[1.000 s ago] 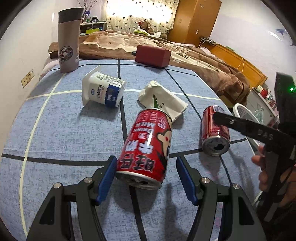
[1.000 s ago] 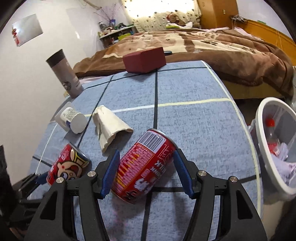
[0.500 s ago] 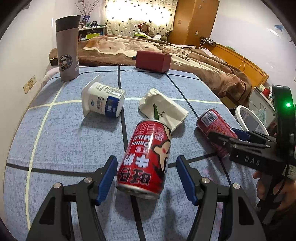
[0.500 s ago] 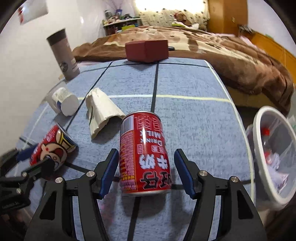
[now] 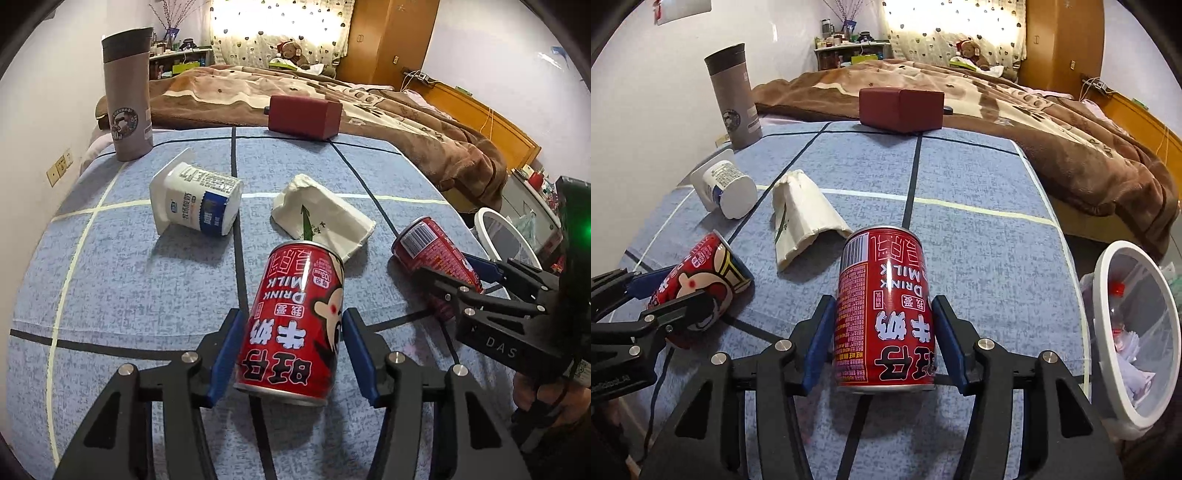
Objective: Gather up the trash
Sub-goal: 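Close the left tool on its red can while the right tool grasps the other red can, then lift both red cans and carry them over the white bin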
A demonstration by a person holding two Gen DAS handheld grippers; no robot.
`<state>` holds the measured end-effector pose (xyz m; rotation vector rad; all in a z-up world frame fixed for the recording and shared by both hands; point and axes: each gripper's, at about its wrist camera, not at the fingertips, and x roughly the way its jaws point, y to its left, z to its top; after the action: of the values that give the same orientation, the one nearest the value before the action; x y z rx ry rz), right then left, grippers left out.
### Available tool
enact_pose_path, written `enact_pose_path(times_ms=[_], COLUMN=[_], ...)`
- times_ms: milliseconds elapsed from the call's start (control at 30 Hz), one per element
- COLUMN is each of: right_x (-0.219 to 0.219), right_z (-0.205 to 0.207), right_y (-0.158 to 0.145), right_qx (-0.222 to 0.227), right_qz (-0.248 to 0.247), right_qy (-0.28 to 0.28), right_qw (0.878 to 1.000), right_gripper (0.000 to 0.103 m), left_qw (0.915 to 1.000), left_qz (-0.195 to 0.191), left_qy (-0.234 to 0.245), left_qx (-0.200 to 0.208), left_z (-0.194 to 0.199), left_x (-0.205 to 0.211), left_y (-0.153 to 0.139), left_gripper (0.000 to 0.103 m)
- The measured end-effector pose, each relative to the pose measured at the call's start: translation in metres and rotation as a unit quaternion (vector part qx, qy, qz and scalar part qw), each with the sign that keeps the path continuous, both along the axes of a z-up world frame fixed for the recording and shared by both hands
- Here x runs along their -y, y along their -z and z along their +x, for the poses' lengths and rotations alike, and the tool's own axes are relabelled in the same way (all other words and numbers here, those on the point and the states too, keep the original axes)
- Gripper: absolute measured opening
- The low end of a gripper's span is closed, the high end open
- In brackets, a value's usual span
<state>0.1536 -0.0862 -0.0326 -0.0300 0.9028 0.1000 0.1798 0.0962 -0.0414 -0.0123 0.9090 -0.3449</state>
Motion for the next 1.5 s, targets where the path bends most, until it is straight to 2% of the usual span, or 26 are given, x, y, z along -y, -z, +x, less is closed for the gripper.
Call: enact_pose_path(times_ms=[233,433,700,1067,1500], right_x=[0.000,0.005,0.010,0.026,0.045], right_z=[0.002,0.003,-0.001,-0.008,-0.015], right_y=[0.000,0.000,-0.004,-0.010,-0.018], right_qx=[-0.003,-0.005,0.009,0.026,0.043], right_qz=[0.001,0.017,0.030,0.050,0.063], right_qy=[-0.005,-0.001,0.005,0.014,0.026], right_qw=[1.000,1.000,1.000,0.998,0.997], right_gripper=[0.055,0.054,0.054,0.054,0.054], left_qw=[0.9998,0.9998,1.0000,0.9997,0.9990], left_qz=[0.009,0.009,0.004,-0.007,-0.001], left_qy=[0.004,0.005,-0.008,-0.004,0.001], left_qx=[-0.017,-0.015,0.003,0.021,0.045], left_z=[0.008,0.008,0.002,-0.008,-0.015], left_x=[0.008,0.014,0.016,0.028,0.048], left_y=[0.002,0.004,-0.004,-0.015,-0.028], left_gripper=[0.058,0.056,0.055,0.055,0.055])
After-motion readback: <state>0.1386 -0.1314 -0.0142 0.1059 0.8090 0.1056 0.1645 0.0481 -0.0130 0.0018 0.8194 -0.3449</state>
